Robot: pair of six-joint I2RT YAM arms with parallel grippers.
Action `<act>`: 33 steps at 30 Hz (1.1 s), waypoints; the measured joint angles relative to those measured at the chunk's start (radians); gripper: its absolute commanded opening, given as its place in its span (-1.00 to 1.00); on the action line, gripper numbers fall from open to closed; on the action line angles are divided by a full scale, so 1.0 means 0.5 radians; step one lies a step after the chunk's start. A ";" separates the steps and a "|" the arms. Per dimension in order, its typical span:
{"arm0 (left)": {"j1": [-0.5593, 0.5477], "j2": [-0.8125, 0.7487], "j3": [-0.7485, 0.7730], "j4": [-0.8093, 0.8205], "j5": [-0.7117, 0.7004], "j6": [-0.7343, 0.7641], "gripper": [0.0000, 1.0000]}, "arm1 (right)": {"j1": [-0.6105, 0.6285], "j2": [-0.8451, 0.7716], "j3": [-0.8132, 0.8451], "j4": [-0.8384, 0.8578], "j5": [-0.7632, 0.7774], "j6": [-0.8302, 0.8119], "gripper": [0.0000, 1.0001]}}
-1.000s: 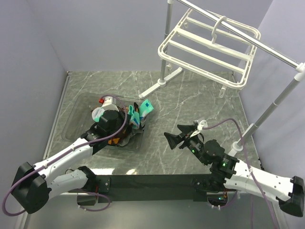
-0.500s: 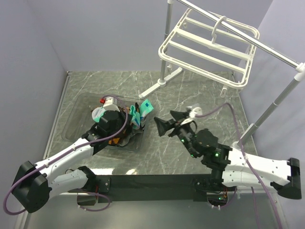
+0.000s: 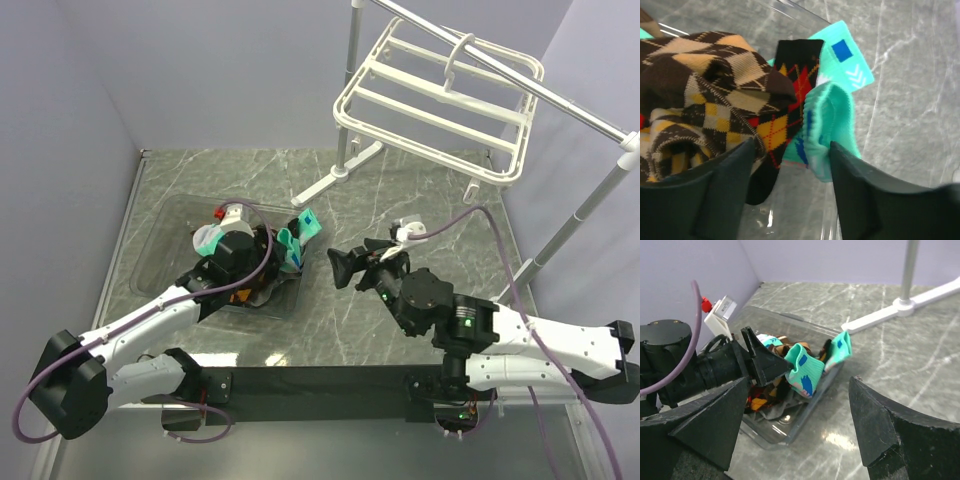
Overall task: Clip the socks to the hanger
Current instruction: Place the sock in the bin, then open the clamp at the hanger.
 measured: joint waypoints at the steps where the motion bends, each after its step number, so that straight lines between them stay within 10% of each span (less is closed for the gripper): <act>1: 0.002 -0.001 0.000 0.004 0.014 -0.002 0.42 | 0.019 -0.022 0.030 -0.076 0.037 0.025 0.77; 16: 0.003 -0.375 0.070 0.465 0.587 0.341 0.65 | 0.143 -0.248 0.219 -0.610 0.382 -0.018 0.77; 33: 0.003 0.404 0.881 1.161 1.257 0.886 0.64 | 0.143 -0.373 0.422 -0.566 0.477 -0.298 0.76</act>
